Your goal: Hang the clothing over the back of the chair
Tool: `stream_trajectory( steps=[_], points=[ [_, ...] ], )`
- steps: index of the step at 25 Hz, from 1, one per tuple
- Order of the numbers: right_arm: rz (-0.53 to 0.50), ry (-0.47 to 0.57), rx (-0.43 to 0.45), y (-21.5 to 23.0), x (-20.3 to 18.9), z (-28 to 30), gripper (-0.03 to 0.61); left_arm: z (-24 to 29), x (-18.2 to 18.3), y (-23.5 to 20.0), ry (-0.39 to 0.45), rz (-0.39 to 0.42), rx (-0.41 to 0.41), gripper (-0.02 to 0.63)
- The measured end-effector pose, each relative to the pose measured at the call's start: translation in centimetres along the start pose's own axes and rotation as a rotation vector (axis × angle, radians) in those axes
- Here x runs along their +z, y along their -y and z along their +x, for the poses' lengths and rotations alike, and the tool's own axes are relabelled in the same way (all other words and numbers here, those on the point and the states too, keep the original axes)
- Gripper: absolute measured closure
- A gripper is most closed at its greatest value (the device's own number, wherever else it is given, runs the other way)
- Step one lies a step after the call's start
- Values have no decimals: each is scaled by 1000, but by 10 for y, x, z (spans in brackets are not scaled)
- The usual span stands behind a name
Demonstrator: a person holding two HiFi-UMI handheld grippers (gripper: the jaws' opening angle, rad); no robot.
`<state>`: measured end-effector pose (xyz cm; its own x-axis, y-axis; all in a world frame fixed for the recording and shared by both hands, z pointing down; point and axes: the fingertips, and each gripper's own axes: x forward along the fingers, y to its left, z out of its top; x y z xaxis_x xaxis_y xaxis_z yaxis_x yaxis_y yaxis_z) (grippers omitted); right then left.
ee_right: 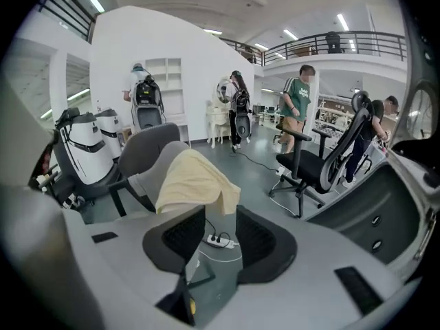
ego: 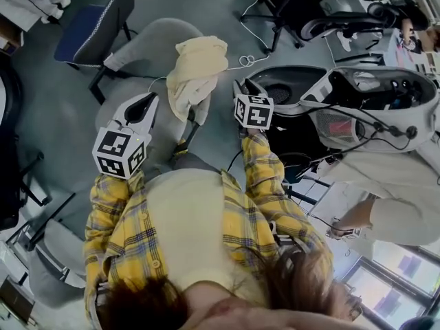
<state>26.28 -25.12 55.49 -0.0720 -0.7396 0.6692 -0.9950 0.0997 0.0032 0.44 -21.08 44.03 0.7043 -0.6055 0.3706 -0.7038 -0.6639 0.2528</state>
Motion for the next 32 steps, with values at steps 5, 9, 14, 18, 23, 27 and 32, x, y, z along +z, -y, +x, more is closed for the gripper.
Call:
stream_trajectory(
  steps=[5, 9, 14, 18, 23, 27, 32],
  points=[
    [38, 96, 62, -30, 19, -29, 469, -14, 6, 2, 22, -3, 14, 606],
    [52, 166, 92, -49, 33, -46, 506, -22, 8, -1, 41, -14, 31, 606],
    [122, 226, 173, -72, 45, -67, 523, -30, 10, -1, 57, -27, 44, 606],
    [125, 264, 209, -89, 55, -82, 528, -36, 12, -1, 65, -28, 53, 606],
    [124, 296, 237, -102, 61, -96, 534, -47, 10, -3, 74, -42, 63, 606],
    [118, 320, 269, -115, 66, -105, 544, -53, 10, -7, 83, -56, 78, 606],
    [108, 335, 313, -135, 71, -112, 554, -56, 9, -12, 91, -67, 94, 606]
  ],
)
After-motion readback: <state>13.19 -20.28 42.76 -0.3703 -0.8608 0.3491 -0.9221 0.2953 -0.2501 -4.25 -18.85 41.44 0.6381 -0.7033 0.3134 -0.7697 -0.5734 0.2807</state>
